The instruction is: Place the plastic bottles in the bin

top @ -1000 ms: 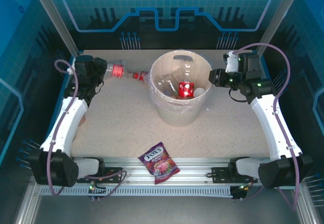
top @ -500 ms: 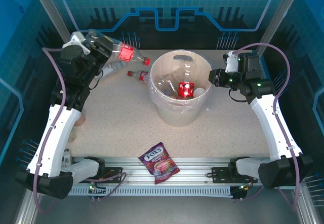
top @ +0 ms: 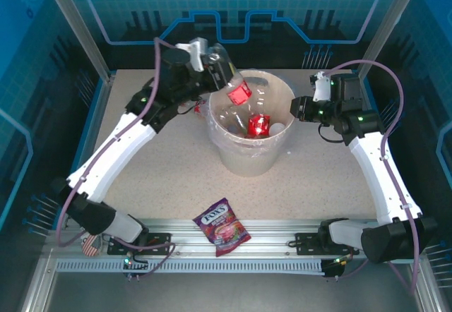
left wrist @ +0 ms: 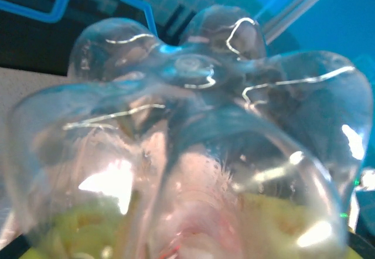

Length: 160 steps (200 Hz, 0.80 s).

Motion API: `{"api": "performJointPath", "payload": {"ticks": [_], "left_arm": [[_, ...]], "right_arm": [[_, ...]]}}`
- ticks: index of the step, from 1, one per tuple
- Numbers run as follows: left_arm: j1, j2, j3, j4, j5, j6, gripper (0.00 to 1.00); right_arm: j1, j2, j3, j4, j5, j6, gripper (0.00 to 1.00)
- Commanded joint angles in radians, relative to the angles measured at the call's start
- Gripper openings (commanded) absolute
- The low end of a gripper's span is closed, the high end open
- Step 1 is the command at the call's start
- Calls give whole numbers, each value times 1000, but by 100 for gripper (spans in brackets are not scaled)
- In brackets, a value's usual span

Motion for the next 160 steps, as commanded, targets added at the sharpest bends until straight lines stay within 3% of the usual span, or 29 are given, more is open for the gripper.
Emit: {"api": "performJointPath", "payload": {"ticks": [1,50,120,160], "left_arm": [[-47,49,64,-28,-18,79,9],[-122,144,48,-11,-20,62,7],[-215,175,-72,38,-137,101,10],[-218,202,-94,30,-143,73,22]], "right_arm": [[31,-4,11,-53,-25,-8,25],[33,-3,3,-44,-26,-5,25],[35,11,7,-34,-33,-6,25],[37,10,3,-29,-35,-5,25]]}}
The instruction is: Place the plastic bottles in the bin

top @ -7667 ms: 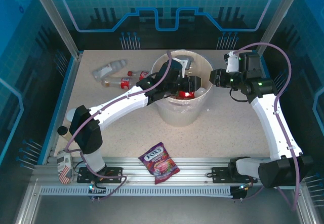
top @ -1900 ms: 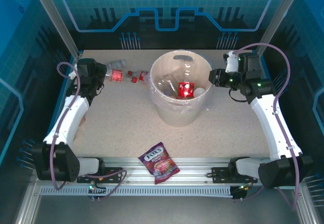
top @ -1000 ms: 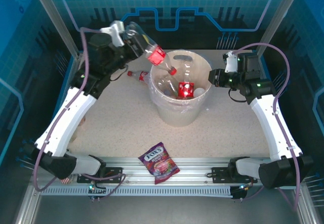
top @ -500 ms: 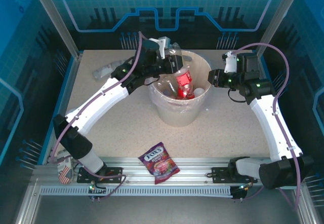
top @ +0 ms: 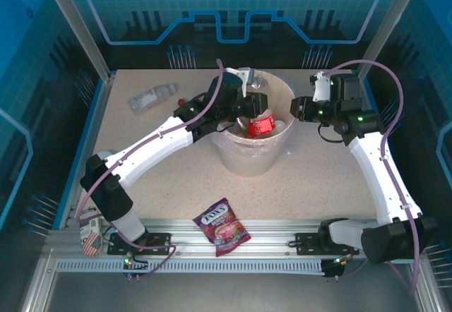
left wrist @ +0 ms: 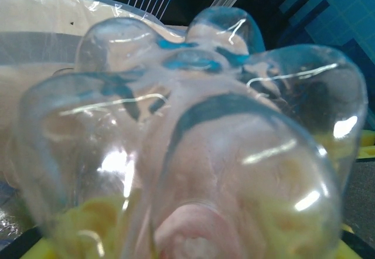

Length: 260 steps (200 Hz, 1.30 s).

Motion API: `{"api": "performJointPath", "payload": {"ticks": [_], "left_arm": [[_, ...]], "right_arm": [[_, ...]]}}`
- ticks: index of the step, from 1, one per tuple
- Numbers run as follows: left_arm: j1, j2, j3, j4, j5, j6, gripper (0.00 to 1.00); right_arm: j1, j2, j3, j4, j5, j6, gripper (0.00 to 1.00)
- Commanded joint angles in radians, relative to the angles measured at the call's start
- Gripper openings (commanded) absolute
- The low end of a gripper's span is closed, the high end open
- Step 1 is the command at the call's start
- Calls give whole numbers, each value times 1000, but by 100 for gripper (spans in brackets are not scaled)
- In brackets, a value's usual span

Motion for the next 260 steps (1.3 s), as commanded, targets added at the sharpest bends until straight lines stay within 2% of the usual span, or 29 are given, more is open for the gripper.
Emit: {"api": "performJointPath", "payload": {"ticks": [1,28,58,77,107,147,199,243,260], "left_arm": [[-15,43,-39,-29,-22,-4,23],[-15,40,-47,-26,-32,-7,42],[-15,12,-51,-23,-49,17,79],[-15,-15,-50,-35,-89,35,91],[-12,-53,-41,-68,-173,70,92],[-7,-94,-35,-92,-258,102,87],[7,-131,-64,-141,-348,87,84],[8,-169,-68,-178,-482,135,83],[8,-183,-76,-182,-501,149,83]], "right_arm": [[35,11,3,-29,-41,-5,25],[35,9,5,-28,-40,-5,26],[34,10,6,-29,-42,-6,26],[35,8,6,-29,-40,-7,27],[37,11,9,-29,-42,-8,27],[36,10,17,-32,-42,-11,27],[36,10,19,-35,-42,-14,27],[36,13,19,-34,-44,-17,27],[37,14,18,-32,-44,-17,27]]}}
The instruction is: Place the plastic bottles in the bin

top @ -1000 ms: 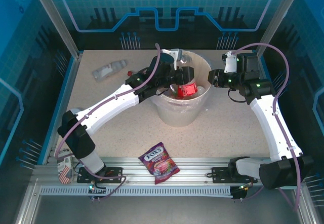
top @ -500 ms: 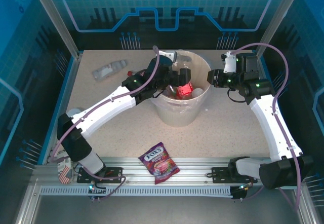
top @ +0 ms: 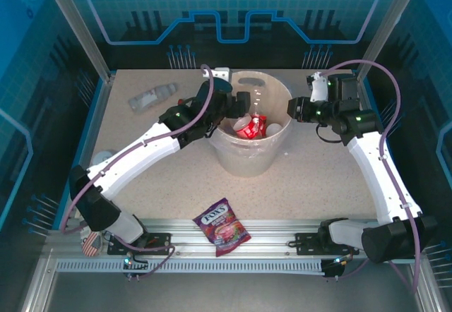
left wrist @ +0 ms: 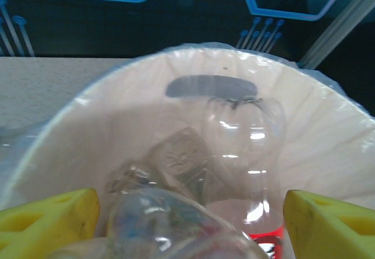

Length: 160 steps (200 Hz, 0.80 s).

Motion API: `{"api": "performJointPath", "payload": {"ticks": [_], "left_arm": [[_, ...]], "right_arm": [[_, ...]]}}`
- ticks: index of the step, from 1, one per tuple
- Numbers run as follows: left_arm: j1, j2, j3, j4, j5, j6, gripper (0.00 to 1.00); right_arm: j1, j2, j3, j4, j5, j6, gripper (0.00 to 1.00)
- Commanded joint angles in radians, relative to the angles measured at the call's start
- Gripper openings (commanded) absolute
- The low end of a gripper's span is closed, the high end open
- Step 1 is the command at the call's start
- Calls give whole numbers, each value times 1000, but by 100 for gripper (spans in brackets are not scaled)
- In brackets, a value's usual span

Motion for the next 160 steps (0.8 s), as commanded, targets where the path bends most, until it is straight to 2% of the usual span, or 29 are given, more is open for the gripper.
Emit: {"api": "performJointPath", "payload": {"ticks": [1,65,83,160], "left_arm": [[5,-55,-14,-38,-99,48,83],[4,-131,-61,3,-42,43,83],[5,-119,-65,6,-37,50,79],[-11,20,-29,14,106,5,63]], "right_arm": [[18,10,17,-34,-32,-17,27],[19,16,17,-31,-37,-16,27],[18,18,17,-29,-37,-14,27],[19,12,14,-29,-37,-11,27]]}}
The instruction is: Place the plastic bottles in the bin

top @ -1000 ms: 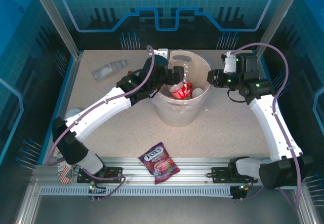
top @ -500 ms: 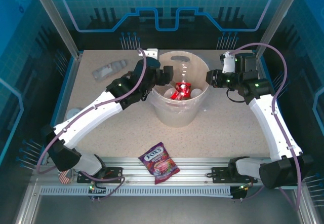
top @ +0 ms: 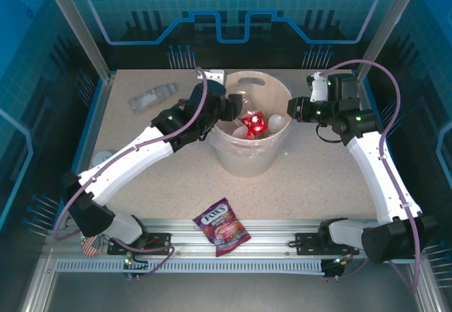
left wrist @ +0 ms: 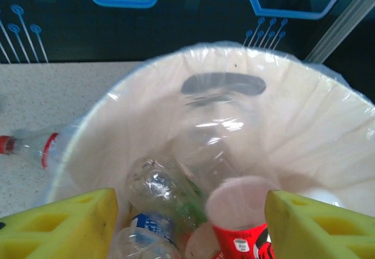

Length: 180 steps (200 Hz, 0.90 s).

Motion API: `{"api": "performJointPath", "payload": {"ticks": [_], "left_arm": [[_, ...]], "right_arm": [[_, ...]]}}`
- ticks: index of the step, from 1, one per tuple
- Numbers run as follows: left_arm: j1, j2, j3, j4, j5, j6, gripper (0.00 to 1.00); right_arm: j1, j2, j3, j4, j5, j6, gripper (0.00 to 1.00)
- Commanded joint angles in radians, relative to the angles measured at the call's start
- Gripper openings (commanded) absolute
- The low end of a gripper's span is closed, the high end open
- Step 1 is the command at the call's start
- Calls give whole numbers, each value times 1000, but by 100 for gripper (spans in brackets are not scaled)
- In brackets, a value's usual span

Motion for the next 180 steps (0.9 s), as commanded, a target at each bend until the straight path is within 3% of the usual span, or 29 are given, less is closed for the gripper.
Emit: {"api": "performJointPath", "payload": {"ticks": [1,102,180], "left_arm": [[-9,47,15,13,74,-26,63],[-9,129,34,12,99,-36,63],[3,61,180,-40,61,75,85]], "right_arm": [[19,11,14,-30,-33,-11,27],[31,16,22,-24,-32,-9,27],[30,21,27,-28,-33,-12,27]]}}
